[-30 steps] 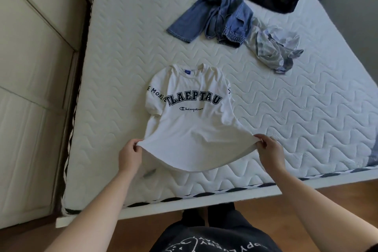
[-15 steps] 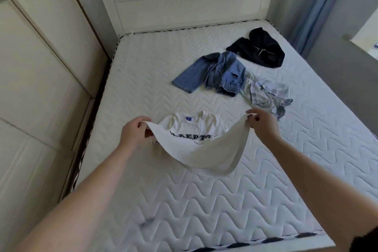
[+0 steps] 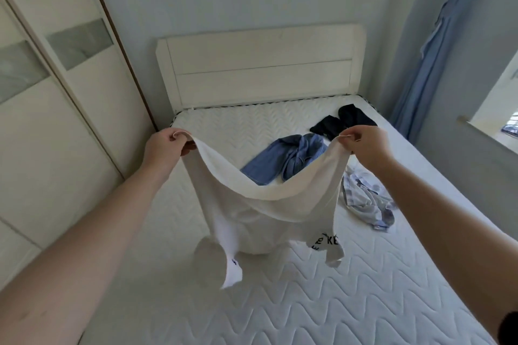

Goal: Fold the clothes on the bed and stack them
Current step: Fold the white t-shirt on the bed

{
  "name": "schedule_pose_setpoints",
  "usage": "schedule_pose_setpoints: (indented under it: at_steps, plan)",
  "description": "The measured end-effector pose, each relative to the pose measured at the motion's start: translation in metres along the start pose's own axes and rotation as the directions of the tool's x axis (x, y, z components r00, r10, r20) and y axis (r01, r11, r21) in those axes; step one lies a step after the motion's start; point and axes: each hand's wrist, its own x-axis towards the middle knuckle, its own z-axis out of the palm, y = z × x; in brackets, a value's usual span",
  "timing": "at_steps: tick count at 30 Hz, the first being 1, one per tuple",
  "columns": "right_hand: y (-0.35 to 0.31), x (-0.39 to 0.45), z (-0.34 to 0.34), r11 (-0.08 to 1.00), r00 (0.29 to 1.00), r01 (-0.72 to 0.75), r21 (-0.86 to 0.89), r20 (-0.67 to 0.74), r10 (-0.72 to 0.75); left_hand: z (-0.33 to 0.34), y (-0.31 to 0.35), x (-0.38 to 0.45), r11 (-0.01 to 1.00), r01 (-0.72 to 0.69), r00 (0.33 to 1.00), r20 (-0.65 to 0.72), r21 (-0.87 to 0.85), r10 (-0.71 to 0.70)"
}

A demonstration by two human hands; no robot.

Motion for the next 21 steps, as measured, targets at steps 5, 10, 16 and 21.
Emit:
schedule_pose_setpoints:
  at_steps: [5, 10, 16, 21]
  plan:
    - [0.001, 0.028, -0.001, 0.983, 0.998, 0.05, -0.179, 0.042, -0.043, -0.007, -0.002, 0.021, 0.992, -0.014, 1.0, 0.015, 0.124, 0.013]
    - [0.015, 0.06, -0.024, 0.879, 0.998, 0.056, -0.474, 0.057, -0.033, -0.033, -0.002, 0.05, 0.96, 0.049, 0.997, -0.073, 0.276, -0.03]
    - [0.025, 0.075, -0.047, 0.823, 0.996, -0.027, -0.568, 0.056, 0.071, -0.059, -0.006, 0.075, 0.883, -0.005, 1.0, -0.016, 0.47, 0.014]
    - [0.028, 0.076, -0.049, 0.865, 0.978, -0.127, -0.486, 0.083, 0.19, -0.067, -0.011, 0.088, 0.872, 0.066, 0.997, 0.003, 0.484, -0.077]
